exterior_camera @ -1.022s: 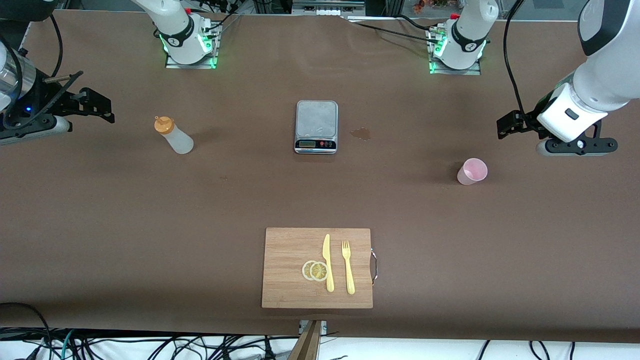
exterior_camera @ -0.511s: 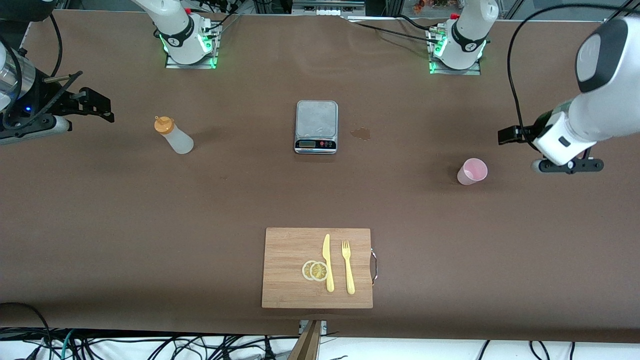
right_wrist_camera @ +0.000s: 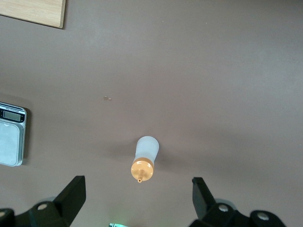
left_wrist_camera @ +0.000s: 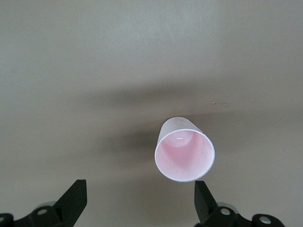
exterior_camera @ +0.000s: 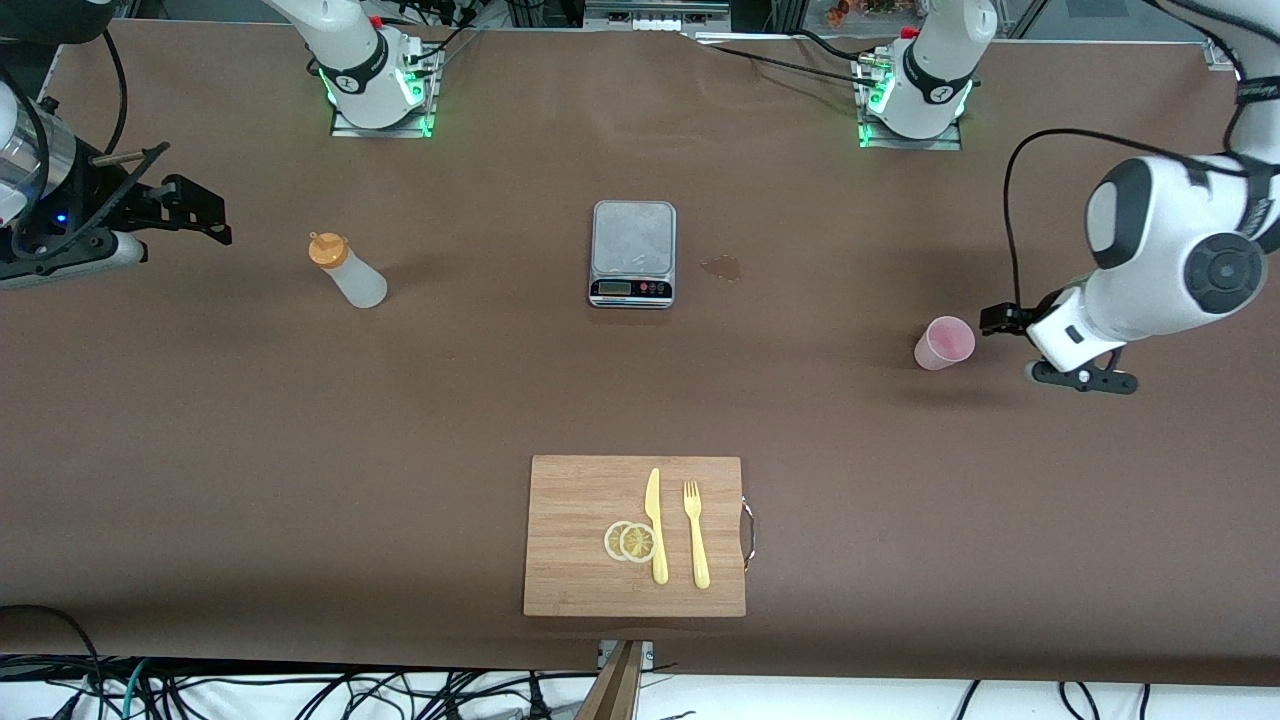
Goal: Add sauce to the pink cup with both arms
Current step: 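Lower the left gripper onto the pink cup and grasp it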
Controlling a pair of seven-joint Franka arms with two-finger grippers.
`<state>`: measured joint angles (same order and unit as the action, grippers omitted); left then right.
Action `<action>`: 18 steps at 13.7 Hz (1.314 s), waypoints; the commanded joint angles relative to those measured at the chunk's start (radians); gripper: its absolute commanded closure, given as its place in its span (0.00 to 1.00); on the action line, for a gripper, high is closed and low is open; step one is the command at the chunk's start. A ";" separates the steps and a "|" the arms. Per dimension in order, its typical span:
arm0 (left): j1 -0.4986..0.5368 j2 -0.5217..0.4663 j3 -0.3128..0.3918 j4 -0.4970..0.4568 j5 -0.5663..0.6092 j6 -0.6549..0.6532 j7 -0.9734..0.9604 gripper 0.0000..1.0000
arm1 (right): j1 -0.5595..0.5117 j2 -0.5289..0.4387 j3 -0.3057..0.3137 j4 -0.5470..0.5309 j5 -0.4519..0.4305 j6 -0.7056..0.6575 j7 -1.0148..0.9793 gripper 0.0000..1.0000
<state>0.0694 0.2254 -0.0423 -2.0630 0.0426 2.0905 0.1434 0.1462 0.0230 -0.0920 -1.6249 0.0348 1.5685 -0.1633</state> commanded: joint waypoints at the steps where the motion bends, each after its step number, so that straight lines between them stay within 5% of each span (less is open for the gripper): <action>1: 0.004 0.008 -0.008 -0.089 0.020 0.098 0.019 0.00 | -0.007 -0.014 0.008 -0.007 0.001 -0.005 0.008 0.00; 5: 0.004 0.061 -0.007 -0.112 0.040 0.196 0.019 0.01 | -0.010 -0.015 0.006 -0.007 0.001 -0.011 0.005 0.00; 9: 0.003 0.095 -0.008 -0.112 0.040 0.207 0.016 0.44 | -0.011 -0.015 0.006 -0.007 0.002 -0.011 0.004 0.00; 13: -0.008 0.091 -0.014 -0.112 0.040 0.195 0.001 0.98 | -0.010 -0.015 0.005 -0.007 0.002 -0.011 0.002 0.00; 18: -0.010 0.055 -0.060 -0.076 0.040 0.119 0.002 1.00 | -0.011 -0.015 0.006 -0.007 0.001 -0.010 0.002 0.00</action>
<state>0.0634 0.3152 -0.0727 -2.1621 0.0655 2.2637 0.1460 0.1443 0.0228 -0.0924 -1.6249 0.0347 1.5653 -0.1633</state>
